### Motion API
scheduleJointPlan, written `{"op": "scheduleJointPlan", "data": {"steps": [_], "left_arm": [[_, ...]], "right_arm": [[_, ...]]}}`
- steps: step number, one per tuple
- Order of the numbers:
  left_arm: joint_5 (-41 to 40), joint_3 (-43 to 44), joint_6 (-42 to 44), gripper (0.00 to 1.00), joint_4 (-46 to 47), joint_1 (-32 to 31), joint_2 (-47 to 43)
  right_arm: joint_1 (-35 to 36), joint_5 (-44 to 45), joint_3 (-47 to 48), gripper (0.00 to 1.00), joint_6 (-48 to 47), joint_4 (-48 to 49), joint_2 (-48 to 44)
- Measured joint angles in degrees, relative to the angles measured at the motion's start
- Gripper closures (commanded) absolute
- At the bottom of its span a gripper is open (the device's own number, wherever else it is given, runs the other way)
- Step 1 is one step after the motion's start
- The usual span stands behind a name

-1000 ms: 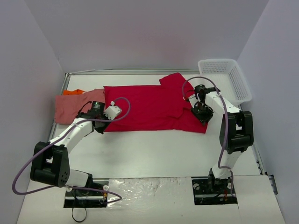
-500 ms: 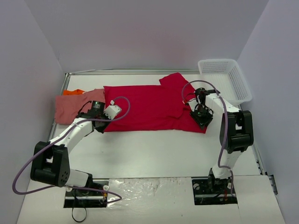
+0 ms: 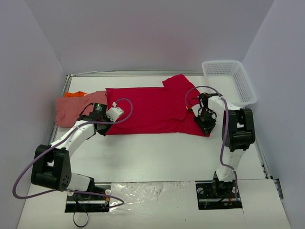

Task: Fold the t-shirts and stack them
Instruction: Fold the flattened tshirt in 1/3 of the way

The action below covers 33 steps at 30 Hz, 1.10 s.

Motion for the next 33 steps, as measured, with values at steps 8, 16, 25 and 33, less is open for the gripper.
{"op": "scheduleJointPlan", "data": {"steps": [8,16,25,33], "left_arm": [[-0.02,0.00,-0.02,0.98,0.39,0.00,0.22],[-0.04,-0.02,-0.15,0.98,1.66,0.00,0.24],[0.04,-0.17,-0.33,0.98,2.38,0.00,0.66],[2.62,-3.43,-0.94,0.98,6.10,-0.02,1.22]], "right_arm": [[-0.83,-0.02,0.00,0.92,-0.20,0.13,0.00],[-1.55,0.46,0.04,0.99,-0.20,0.13,0.00],[-1.79,0.72,3.08,1.00,-0.15,-0.17,0.00],[-1.79,0.72,3.93,1.00,-0.15,-0.28,0.00]]}}
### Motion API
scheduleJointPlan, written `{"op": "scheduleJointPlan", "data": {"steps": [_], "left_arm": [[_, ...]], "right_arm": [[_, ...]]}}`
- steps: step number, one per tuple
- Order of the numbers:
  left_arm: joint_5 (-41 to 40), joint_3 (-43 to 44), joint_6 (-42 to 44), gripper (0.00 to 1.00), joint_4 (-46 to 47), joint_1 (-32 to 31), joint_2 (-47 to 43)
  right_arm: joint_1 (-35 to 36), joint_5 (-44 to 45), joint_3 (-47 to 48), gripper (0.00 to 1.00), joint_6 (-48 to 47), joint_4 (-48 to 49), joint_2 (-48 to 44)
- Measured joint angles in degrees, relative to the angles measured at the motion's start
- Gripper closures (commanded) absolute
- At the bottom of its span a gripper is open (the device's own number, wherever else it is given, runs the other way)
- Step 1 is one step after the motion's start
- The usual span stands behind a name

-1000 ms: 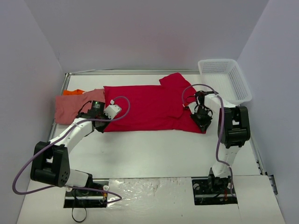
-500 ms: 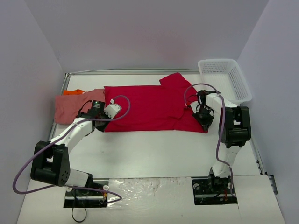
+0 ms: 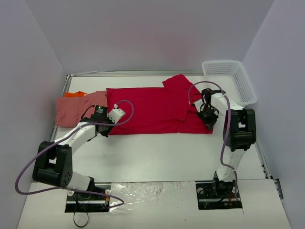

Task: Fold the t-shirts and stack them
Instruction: Fold the flattened tshirt in 1/3 of the way

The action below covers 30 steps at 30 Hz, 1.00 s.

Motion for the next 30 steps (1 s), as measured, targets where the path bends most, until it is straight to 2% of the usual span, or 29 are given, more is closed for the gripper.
{"op": "scheduleJointPlan", "data": {"steps": [16,22,30], "left_arm": [[-0.17,0.15,-0.07,0.98,9.42,-0.17,9.14],[-2.05,4.68,-0.57,0.98,8.79,-0.63,13.40],[-3.37,6.16,-0.81,0.98,7.19,-0.92,14.43]], "right_arm": [[0.00,0.00,0.00,1.00,0.20,-0.07,0.00],[0.00,0.00,0.00,1.00,0.22,-0.09,0.04],[0.00,0.37,0.87,1.00,0.24,-0.52,0.39]]}}
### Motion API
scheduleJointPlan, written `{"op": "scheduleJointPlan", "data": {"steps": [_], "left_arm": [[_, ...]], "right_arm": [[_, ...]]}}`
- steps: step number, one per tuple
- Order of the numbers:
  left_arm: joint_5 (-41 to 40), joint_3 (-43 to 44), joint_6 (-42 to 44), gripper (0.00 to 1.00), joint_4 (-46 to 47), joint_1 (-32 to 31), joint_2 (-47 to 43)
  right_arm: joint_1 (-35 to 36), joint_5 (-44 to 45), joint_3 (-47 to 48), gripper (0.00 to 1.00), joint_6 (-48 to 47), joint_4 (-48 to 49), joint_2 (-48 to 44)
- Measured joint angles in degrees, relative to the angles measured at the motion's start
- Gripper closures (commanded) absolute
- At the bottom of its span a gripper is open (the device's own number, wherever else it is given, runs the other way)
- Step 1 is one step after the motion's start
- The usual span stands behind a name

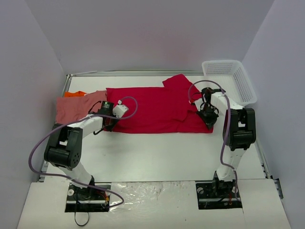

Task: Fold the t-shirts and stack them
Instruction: Fold the flattened tshirt in 1/3 of the way

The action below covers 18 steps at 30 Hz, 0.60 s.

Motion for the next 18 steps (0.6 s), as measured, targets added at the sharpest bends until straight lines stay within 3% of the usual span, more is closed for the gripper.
{"op": "scheduleJointPlan", "data": {"steps": [18], "left_arm": [[-2.60,-1.57,0.92,0.98,-8.09,0.02,-3.39]], "right_arm": [[-0.09,4.11,2.89,1.00,0.85,-0.20,2.47]]}}
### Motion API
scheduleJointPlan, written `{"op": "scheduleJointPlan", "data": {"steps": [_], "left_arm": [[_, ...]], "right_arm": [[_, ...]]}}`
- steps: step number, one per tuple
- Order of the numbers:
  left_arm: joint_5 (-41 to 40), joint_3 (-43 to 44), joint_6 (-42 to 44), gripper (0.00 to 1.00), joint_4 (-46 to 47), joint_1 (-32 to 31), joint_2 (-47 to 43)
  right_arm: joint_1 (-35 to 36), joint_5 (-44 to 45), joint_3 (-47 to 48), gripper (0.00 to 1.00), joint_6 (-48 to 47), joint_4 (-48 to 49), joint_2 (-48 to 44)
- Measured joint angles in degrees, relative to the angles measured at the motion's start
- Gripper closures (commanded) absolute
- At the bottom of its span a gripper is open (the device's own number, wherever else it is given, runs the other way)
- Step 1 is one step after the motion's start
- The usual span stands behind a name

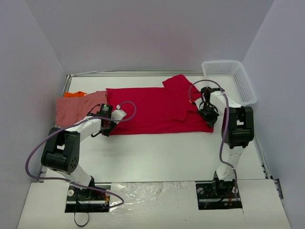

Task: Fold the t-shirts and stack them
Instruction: Fold the flattened tshirt in 1/3 of the way

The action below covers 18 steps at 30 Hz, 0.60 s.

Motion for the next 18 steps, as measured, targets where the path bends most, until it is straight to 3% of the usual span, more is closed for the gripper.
{"op": "scheduleJointPlan", "data": {"steps": [4,6,8,9,18], "left_arm": [[-0.28,0.00,0.00,0.98,-0.83,0.00,-0.13],[-0.28,0.00,0.00,0.98,-0.98,-0.02,-0.13],[-0.28,0.00,0.00,0.98,-1.03,0.00,-0.13],[-0.28,0.02,0.00,0.97,-1.09,-0.02,-0.13],[-0.70,1.77,0.04,0.98,-5.51,0.00,-1.64]], "right_arm": [[-0.26,0.24,-0.04,0.96,0.00,0.02,2.03],[-0.28,0.37,-0.04,0.83,0.09,0.02,2.86],[-0.28,0.44,-0.04,0.79,0.20,0.00,3.19],[-0.28,0.59,-0.04,0.69,0.22,0.00,3.23],[-0.28,1.46,5.27,0.63,0.42,-2.78,3.21]]}}
